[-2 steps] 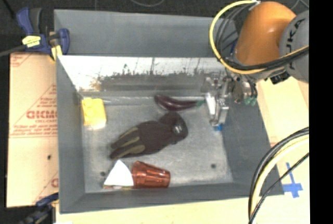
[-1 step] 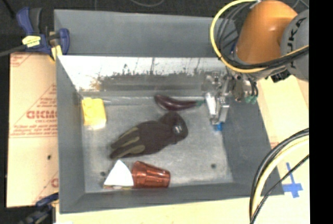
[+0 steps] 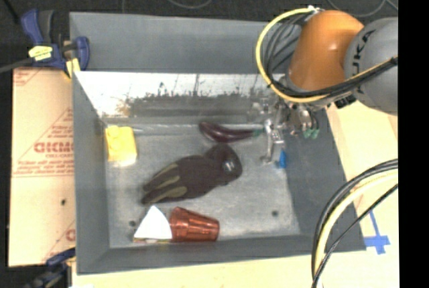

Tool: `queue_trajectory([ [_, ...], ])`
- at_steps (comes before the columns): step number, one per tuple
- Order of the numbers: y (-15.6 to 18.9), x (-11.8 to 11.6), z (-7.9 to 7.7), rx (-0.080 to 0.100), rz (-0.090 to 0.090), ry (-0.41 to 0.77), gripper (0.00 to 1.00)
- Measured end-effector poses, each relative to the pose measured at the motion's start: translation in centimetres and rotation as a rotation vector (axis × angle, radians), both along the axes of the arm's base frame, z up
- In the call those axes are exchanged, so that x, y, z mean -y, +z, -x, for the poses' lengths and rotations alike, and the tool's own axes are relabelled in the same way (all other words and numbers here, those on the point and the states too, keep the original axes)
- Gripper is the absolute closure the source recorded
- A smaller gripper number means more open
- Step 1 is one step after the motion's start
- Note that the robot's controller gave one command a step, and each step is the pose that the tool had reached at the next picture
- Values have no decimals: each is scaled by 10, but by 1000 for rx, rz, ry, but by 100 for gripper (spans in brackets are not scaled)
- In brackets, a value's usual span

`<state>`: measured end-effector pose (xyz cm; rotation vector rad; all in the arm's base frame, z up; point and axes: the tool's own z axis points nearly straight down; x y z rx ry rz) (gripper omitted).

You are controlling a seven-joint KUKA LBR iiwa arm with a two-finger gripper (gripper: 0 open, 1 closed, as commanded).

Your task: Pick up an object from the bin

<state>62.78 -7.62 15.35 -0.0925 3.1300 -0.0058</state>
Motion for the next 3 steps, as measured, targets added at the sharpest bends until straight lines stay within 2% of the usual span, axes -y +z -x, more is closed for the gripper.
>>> queue_trajectory([
  [1,-44,-21,3,-3,-3,-65,0],
  [2,-60,-44,-6,1,-2,-141,0],
  [3,-61,-90,29,3,-4,-147,100],
])
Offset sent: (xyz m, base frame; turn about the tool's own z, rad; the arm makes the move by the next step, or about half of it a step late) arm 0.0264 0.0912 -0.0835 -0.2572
